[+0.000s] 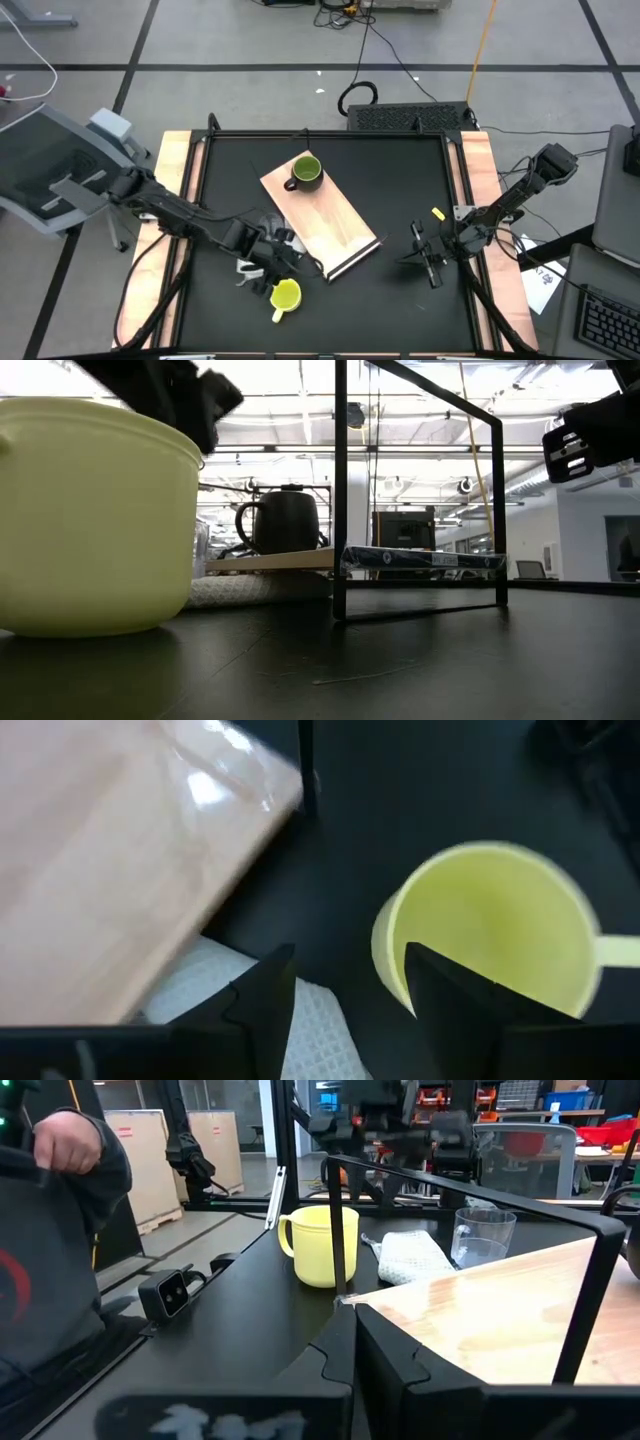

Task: Stack small to large cups/mugs on shelf
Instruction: Put the yellow mug on the shelf

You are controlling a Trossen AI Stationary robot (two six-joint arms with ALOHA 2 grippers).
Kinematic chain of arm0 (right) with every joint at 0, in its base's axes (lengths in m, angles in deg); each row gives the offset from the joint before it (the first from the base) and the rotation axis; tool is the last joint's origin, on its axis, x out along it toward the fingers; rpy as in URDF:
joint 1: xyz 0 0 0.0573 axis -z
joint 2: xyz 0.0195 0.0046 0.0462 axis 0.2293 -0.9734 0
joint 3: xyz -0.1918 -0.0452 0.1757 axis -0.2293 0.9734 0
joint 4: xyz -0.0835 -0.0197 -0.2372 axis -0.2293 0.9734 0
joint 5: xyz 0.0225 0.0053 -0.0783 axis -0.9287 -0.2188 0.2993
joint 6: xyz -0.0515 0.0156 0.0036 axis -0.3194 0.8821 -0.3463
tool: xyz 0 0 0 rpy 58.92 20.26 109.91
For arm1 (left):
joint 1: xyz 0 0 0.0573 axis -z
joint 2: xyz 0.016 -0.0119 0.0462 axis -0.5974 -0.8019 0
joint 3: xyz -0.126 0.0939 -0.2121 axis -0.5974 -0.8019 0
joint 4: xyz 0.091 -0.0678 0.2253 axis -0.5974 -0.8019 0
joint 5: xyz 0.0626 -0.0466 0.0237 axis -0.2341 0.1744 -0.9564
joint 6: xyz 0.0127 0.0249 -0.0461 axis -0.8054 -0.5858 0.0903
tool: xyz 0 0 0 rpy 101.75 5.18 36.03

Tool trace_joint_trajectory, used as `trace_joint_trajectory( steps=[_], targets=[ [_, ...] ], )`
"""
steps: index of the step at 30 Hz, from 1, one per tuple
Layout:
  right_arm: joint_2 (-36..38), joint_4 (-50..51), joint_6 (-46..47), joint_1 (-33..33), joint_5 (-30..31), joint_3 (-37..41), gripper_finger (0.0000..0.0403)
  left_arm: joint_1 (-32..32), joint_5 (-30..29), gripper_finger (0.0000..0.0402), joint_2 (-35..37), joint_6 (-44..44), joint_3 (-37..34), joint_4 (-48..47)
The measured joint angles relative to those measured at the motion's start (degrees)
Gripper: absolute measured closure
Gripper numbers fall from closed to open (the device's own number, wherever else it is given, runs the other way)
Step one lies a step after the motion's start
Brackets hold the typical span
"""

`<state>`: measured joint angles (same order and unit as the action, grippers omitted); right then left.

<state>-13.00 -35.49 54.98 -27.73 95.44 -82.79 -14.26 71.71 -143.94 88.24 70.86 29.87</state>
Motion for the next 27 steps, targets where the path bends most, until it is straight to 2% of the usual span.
trace_joint_trajectory(
  steps=[10, 17, 27],
  targets=[
    [0.00, -0.04, 0.01, 0.01, 0.00, -0.01, 0.0403, 0.01, 2.20, 0.0209, -3.07, 1.66, -0.01, 1.46],
    [0.00, 0.13, 0.00, 0.02, 0.00, 0.00, 0.0403, 0.09, 6.49, 0.0220, -4.33, 2.24, -0.01, 1.67],
    [0.00, 0.17, 0.02, 0.00, 0.00, -0.02, 0.0403, 0.05, 6.40, 0.0247, -5.96, 0.37, -0.01, 3.19]
  ],
)
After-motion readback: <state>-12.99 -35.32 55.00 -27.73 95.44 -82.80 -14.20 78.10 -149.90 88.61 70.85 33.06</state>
